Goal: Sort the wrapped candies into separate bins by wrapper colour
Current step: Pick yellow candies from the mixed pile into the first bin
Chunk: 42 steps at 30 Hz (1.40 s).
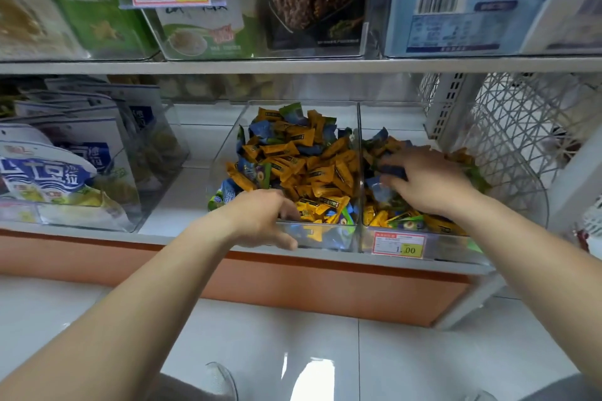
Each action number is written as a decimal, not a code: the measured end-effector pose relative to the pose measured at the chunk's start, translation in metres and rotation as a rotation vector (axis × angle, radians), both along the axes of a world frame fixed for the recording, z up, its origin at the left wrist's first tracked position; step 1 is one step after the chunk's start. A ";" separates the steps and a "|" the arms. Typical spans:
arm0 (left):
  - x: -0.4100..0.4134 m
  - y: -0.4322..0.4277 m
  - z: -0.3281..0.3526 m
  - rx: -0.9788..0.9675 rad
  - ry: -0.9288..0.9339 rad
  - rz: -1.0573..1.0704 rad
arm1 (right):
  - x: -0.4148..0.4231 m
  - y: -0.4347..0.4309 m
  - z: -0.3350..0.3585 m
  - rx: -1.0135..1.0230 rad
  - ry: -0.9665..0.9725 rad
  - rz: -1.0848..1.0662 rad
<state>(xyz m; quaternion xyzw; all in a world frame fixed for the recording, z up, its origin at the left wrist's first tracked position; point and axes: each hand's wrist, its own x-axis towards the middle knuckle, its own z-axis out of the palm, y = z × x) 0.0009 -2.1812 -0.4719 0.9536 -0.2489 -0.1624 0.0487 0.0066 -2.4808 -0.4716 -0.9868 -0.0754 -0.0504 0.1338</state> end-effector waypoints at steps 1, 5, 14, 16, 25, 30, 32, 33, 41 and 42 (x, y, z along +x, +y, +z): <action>0.000 0.000 -0.002 -0.035 -0.044 -0.006 | -0.001 0.002 0.004 0.000 -0.034 -0.010; 0.000 0.009 -0.001 -0.301 -0.108 0.016 | -0.008 0.032 0.026 0.187 -0.267 0.050; -0.012 0.032 0.011 -0.795 -0.164 0.249 | -0.020 0.124 0.012 0.333 -0.010 0.335; -0.010 0.055 0.019 -0.859 -0.233 0.397 | -0.013 0.131 0.010 0.370 -0.005 0.300; -0.011 0.123 0.005 -0.833 -0.302 0.590 | 0.033 0.204 0.004 -0.064 -0.071 0.304; -0.014 0.127 0.005 -1.013 -0.251 0.556 | 0.046 0.200 0.008 -0.124 -0.007 0.311; -0.014 0.125 0.005 -1.043 -0.215 0.557 | 0.045 0.191 0.012 -0.029 0.020 0.305; -0.015 0.123 0.005 -1.049 -0.199 0.565 | 0.044 0.187 0.013 0.026 0.016 0.285; -0.016 0.104 0.016 -1.358 0.008 0.576 | 0.011 0.215 0.035 0.901 -0.015 0.247; -0.016 0.101 0.017 -1.380 0.015 0.557 | 0.008 0.224 0.034 0.959 0.017 0.272</action>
